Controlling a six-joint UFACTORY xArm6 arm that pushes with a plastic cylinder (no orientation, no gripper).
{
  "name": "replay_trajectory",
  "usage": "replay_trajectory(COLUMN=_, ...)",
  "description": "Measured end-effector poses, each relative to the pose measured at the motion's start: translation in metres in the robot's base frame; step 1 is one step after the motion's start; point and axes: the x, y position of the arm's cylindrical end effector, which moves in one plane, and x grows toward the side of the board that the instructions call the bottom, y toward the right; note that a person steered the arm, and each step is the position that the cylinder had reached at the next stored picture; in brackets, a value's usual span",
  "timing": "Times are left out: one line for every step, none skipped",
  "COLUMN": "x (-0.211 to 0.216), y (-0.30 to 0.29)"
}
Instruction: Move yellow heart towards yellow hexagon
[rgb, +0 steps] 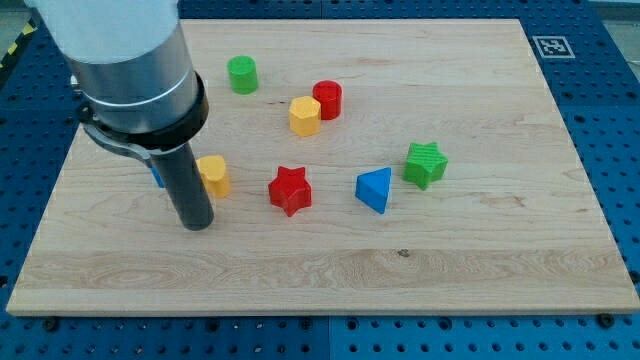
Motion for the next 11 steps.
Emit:
replay_trajectory(x=-0.025, y=0.000)
replay_trajectory(x=-0.029, y=0.000)
replay_trajectory(x=-0.031, y=0.000)
replay_trajectory(x=-0.041, y=0.000)
replay_trajectory(x=-0.052, y=0.001)
replay_trajectory(x=-0.055, y=0.017)
replay_trajectory(x=-0.057, y=0.038)
replay_trajectory(x=-0.074, y=0.047)
replay_trajectory(x=-0.083, y=0.047)
replay_trajectory(x=-0.084, y=0.047)
replay_trajectory(x=-0.088, y=0.021)
